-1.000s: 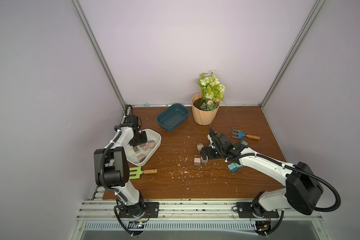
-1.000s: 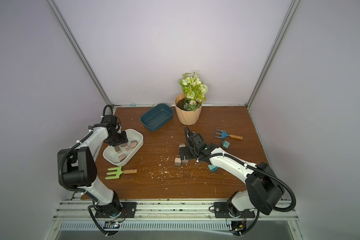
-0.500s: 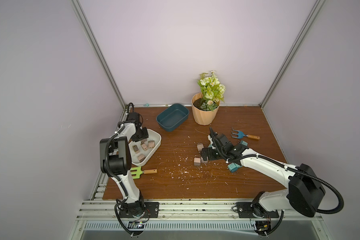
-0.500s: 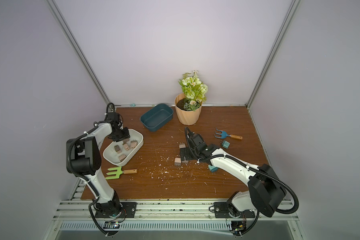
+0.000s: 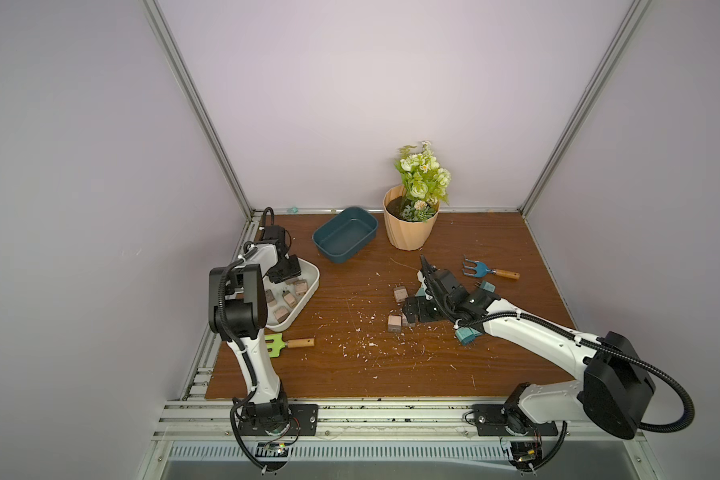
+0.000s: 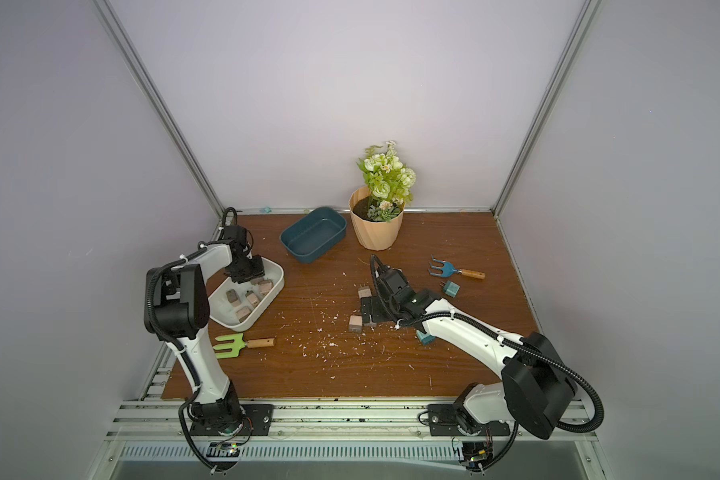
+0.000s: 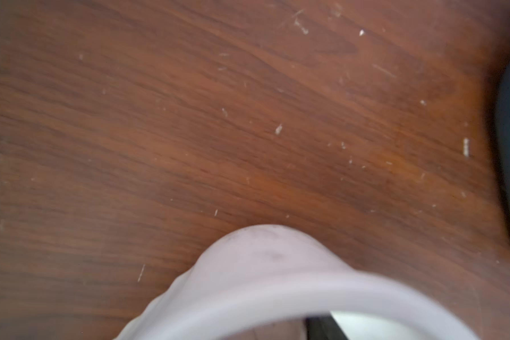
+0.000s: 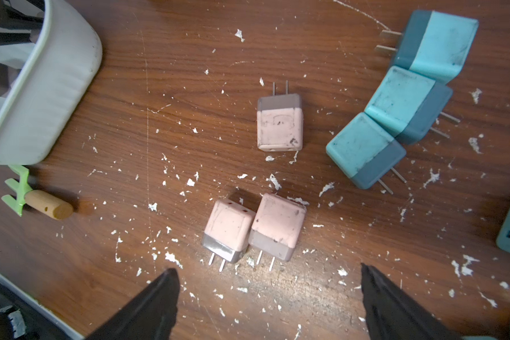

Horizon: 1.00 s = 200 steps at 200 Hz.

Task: Place the plugs by color into the storage box
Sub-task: Place the plug in the storage box, then move the plug to the center of the board.

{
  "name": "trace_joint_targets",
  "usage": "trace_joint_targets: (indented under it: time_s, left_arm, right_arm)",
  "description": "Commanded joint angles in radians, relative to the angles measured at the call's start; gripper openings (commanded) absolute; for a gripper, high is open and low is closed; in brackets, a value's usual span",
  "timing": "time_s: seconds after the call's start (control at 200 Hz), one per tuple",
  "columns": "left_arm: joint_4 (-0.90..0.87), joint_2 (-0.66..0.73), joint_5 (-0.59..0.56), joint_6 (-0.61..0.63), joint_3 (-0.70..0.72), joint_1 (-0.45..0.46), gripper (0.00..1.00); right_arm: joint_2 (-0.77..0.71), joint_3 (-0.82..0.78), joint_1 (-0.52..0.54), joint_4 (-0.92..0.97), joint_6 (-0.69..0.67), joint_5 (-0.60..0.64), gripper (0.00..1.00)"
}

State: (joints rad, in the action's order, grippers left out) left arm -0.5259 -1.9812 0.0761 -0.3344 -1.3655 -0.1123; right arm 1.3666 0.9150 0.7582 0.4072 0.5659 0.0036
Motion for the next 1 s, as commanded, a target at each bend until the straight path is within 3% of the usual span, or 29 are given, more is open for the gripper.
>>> trace_joint_targets:
  time_s: [0.0,0.105,0.2,0.29,0.455,0.575,0.721,0.831,0.996]
  left_arm:
    - [-0.043,-0.043,-0.039,-0.025,-0.012,0.011,0.48]
    - [-0.072,-0.037,-0.059,-0.026,-0.032,0.02,0.63]
    - [-0.105,-0.007,-0.079,-0.021,-0.061,0.037,0.69]
    - [-0.152,0.027,-0.088,-0.026,-0.096,0.051,0.81]
    - [-0.265,0.148,-0.157,-0.041,-0.18,0.105,0.88]
    - [-0.331,0.265,-0.203,-0.085,-0.19,0.223,0.95]
    - [-0.318,0.339,-0.086,-0.161,-0.127,0.392,0.96]
    - [-0.274,0.318,-0.036,-0.198,-0.124,0.525,1.0]
    - [-0.266,0.185,0.088,-0.318,-0.181,0.647,1.0]
  right_arm:
    - [-0.034,0.0,0.006,0.008,0.015,0.031,0.98]
    - [-0.038,0.0,0.006,0.01,0.014,0.039,0.98]
    - [-0.046,0.005,0.006,0.015,0.011,0.051,0.98]
    - [-0.051,0.014,0.006,0.02,0.004,0.062,0.99]
    - [-0.056,0.045,0.006,0.042,-0.016,0.081,0.99]
    - [-0.065,0.059,0.0,0.056,-0.033,0.097,0.99]
    - [-0.079,0.059,-0.033,0.059,-0.056,0.094,0.99]
    - [-0.096,0.051,-0.084,0.055,-0.071,0.064,0.99]
    - [-0.117,0.043,-0.139,0.069,-0.102,0.028,0.99]
